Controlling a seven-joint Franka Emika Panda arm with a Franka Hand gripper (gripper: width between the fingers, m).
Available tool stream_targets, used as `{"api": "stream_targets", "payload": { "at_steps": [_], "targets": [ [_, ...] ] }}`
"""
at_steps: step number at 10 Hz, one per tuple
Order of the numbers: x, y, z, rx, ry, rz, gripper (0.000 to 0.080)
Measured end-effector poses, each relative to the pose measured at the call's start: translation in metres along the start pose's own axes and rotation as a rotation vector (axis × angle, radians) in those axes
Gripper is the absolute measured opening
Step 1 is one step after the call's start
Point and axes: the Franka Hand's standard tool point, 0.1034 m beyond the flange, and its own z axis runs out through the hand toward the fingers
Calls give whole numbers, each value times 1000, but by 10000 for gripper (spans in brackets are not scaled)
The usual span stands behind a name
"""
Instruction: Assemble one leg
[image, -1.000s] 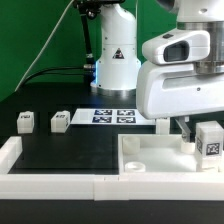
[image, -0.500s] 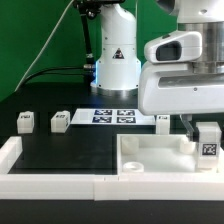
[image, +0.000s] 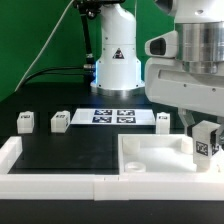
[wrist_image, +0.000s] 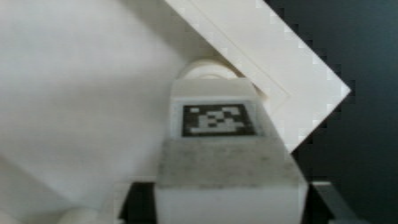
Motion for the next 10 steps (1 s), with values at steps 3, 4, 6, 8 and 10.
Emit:
{"api": "stream_targets", "payload": {
  "at_steps": [3, 4, 6, 8, 10],
  "targets": [
    [-1, 3, 1, -9, -9, 320, 292],
    [-3, 3, 1, -12, -14, 402, 292],
    [-3, 3, 1, -14, -17, 455, 300],
    [-5, 3, 1, -14, -18, 405, 484],
    [-6, 1, 1, -12, -18, 185, 612]
  ]
}}
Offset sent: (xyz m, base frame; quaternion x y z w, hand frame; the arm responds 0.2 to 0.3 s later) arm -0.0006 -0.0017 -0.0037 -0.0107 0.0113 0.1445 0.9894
